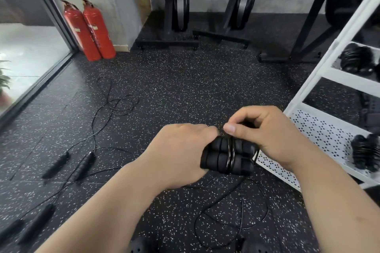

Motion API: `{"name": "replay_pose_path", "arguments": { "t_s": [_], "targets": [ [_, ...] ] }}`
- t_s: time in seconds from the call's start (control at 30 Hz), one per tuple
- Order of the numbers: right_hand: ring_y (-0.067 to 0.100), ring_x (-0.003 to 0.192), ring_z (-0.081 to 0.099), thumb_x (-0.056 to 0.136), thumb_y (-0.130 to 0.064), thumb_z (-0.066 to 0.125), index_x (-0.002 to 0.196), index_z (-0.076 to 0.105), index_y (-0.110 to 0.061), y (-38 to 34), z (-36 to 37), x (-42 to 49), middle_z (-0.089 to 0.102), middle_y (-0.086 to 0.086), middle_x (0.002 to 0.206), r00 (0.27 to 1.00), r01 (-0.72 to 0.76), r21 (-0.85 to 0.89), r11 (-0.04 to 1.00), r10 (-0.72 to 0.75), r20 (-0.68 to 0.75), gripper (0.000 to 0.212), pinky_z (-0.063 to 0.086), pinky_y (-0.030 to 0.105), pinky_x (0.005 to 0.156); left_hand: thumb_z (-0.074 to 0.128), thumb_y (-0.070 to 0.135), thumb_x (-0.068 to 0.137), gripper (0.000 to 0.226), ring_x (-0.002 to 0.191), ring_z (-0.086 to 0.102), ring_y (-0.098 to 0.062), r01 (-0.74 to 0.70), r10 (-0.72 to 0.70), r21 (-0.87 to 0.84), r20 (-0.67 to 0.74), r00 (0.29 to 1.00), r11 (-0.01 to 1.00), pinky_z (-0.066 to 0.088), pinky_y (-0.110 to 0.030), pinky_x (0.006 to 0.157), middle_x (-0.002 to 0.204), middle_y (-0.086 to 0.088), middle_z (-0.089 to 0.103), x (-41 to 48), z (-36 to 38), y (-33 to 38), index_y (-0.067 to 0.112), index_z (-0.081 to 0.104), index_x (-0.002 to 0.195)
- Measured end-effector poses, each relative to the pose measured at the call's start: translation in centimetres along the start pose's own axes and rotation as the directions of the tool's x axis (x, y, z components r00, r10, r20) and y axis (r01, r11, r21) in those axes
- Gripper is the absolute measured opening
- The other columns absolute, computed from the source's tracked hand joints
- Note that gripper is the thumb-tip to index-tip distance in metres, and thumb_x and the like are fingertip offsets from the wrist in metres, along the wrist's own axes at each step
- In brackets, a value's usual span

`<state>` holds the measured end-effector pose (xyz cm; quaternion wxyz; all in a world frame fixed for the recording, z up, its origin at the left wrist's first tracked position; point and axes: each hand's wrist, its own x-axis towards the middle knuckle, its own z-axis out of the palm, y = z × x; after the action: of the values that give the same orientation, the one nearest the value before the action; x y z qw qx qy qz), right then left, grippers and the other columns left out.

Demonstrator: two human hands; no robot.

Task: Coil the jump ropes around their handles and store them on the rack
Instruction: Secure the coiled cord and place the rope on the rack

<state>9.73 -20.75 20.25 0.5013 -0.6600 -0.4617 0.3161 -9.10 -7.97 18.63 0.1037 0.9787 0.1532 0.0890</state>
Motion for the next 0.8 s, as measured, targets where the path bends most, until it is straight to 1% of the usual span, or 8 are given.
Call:
{"name": "replay_pose_path", "arguments": {
  "t_s": [0.17, 0.23, 0.27, 0.33, 0.43, 0.53, 0.63, 0.8],
  "targets": [
    [0.011, 0.071, 0.060, 0.082, -0.044, 0.078, 0.080, 0.072, -0.016, 0.1, 3.1, 0.4, 0.066, -0.002, 0.078, 0.978, -0.190, 0.458, 0.869, 0.209, 0.010, 0.029, 0.049, 0.026, 0.074, 0.070, 0.042, 0.077, 0.027, 0.071, 0.056, -0.011, 0.121, -0.136, -0.188, -0.073, 0.988, 0.975, 0.046, -0.033, 0.066, 0.075, 0.017, 0.057, -0.4, -1.6, 0.1, 0.037, 0.050, 0.094],
    [0.009, 0.071, 0.059, 0.096, -0.034, 0.071, 0.073, 0.076, -0.024, 0.1, 5.1, 0.6, 0.069, -0.007, 0.079, 0.954, -0.241, 0.579, 0.779, 0.299, -0.005, 0.026, 0.046, 0.026, 0.078, 0.074, 0.038, 0.078, 0.028, 0.071, 0.059, -0.010, 0.209, -0.228, -0.231, -0.058, 0.972, 0.950, 0.051, -0.035, 0.068, 0.075, 0.015, 0.061, -0.3, -1.9, 0.0, 0.038, 0.053, 0.097],
    [0.009, 0.069, 0.055, 0.105, -0.024, 0.063, 0.071, 0.078, -0.027, 0.6, 5.8, 0.6, 0.068, -0.008, 0.078, 0.941, -0.263, 0.567, 0.780, 0.337, -0.028, 0.038, 0.042, 0.028, 0.075, 0.074, 0.035, 0.078, 0.029, 0.071, 0.060, -0.011, 0.253, -0.273, -0.240, -0.055, 0.960, 0.937, 0.053, -0.035, 0.069, 0.075, 0.013, 0.062, -0.2, -2.0, 0.0, 0.038, 0.053, 0.098],
    [0.011, 0.060, 0.042, 0.111, -0.016, 0.053, 0.066, 0.075, -0.028, 1.2, 6.9, 0.4, 0.061, -0.001, 0.071, 0.918, -0.312, 0.465, 0.828, 0.389, -0.076, 0.052, 0.034, 0.032, 0.064, 0.075, 0.035, 0.080, 0.029, 0.070, 0.060, -0.013, 0.345, -0.375, -0.260, -0.073, 0.924, 0.902, 0.053, -0.036, 0.067, 0.076, 0.011, 0.062, 0.2, -2.0, -0.3, 0.037, 0.052, 0.099],
    [0.012, 0.054, 0.038, 0.112, -0.039, 0.052, 0.078, 0.075, -0.024, 1.7, 8.0, 0.2, 0.055, 0.004, 0.071, 0.927, -0.334, 0.227, 0.915, 0.363, -0.097, 0.043, 0.030, 0.031, 0.055, 0.074, 0.046, 0.085, 0.031, 0.070, 0.058, -0.015, 0.476, -0.505, -0.211, -0.116, 0.855, 0.854, 0.051, -0.037, 0.067, 0.079, 0.010, 0.058, 0.6, -1.9, -1.3, 0.035, 0.051, 0.102],
    [0.009, 0.050, 0.043, 0.112, -0.045, 0.045, 0.092, 0.076, -0.031, 1.1, 8.6, -0.2, 0.054, -0.007, 0.058, 0.973, -0.224, -0.203, 0.953, 0.208, -0.095, 0.039, 0.035, 0.031, 0.052, 0.068, 0.040, 0.087, 0.027, 0.072, 0.056, -0.023, 0.569, -0.579, -0.108, -0.148, 0.802, 0.815, 0.046, -0.037, 0.066, 0.080, 0.009, 0.053, 0.6, -1.4, -2.8, 0.030, 0.048, 0.102],
    [0.008, 0.048, 0.049, 0.111, -0.044, 0.046, 0.102, 0.070, -0.030, -0.7, 8.7, -1.7, 0.059, -0.008, 0.061, 0.997, -0.071, -0.563, 0.824, 0.062, -0.035, 0.029, 0.035, 0.026, 0.049, 0.068, 0.039, 0.088, 0.027, 0.075, 0.054, -0.028, 0.618, -0.616, -0.027, -0.132, 0.777, 0.785, 0.043, -0.037, 0.067, 0.085, 0.004, 0.054, 0.5, -0.9, -3.7, 0.027, 0.048, 0.103],
    [0.008, 0.057, 0.055, 0.109, -0.040, 0.049, 0.096, 0.063, -0.031, -2.9, 8.2, -3.3, 0.059, -0.013, 0.069, 0.997, 0.063, -0.741, 0.668, -0.071, 0.021, 0.021, 0.047, 0.031, 0.055, 0.065, 0.032, 0.089, 0.022, 0.072, 0.051, -0.026, 0.637, -0.630, 0.064, -0.093, 0.771, 0.769, 0.040, -0.035, 0.064, 0.079, 0.006, 0.047, 0.1, -0.4, -4.3, 0.027, 0.049, 0.102]
  ]
}}
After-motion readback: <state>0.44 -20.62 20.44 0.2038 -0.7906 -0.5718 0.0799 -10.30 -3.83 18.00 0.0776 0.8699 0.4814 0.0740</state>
